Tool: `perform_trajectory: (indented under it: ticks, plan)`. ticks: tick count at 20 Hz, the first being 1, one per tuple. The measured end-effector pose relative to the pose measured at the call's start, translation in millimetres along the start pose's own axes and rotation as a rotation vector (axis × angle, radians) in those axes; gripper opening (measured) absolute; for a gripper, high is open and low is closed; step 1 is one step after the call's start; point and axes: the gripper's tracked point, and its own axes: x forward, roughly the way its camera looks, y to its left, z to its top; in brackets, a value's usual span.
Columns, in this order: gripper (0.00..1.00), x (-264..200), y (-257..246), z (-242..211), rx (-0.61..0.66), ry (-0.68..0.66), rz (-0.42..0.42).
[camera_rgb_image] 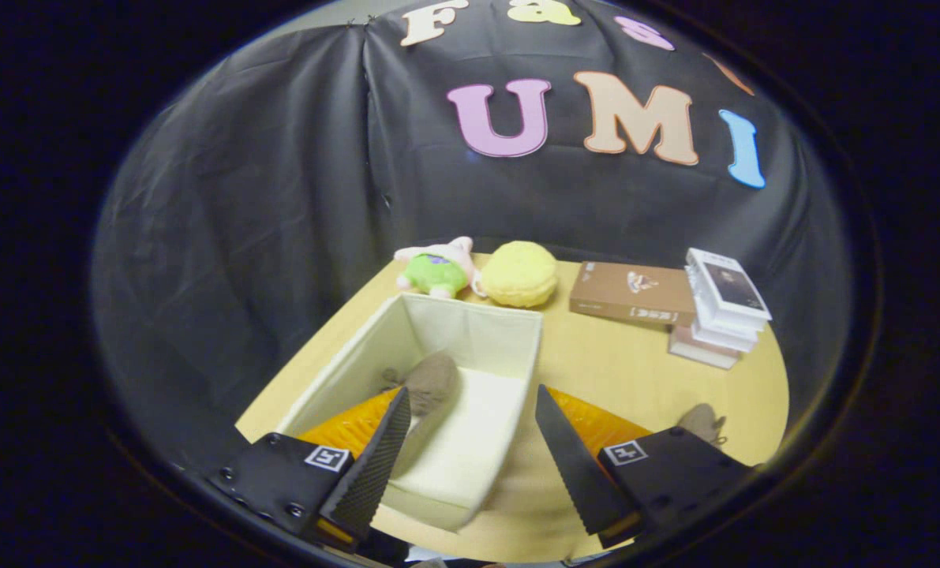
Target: Open the storage box then place both shoes into the box .Put the left shoe in first, then the right shoe, with the right side of both shoes facing outward in a uniform manner.
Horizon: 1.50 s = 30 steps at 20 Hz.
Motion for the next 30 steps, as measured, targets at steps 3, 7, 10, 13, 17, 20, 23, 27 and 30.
perform_trajectory:
  ticks: [3,7,10,13,17,20,23,27,30]
  plan:
    - [1.00,-16,-46,-4,0.017,-0.013,-0.054]
    - [1.00,-36,-114,-11,0.024,-0.033,-0.155]
    - [1.00,-48,-163,-23,0.046,-0.030,-0.220]
    - [1.00,-56,-205,-45,0.050,0.003,-0.277]
    - [1.00,-60,-244,-77,0.036,0.059,-0.312]
    - [1.00,-57,-271,-109,0.022,0.115,-0.331]
    - [1.00,-57,-285,-136,0.014,0.180,-0.342]
    - [0.93,-37,-305,-170,0.033,0.259,-0.339]
    - [0.79,-24,-313,-191,0.054,0.332,-0.335]
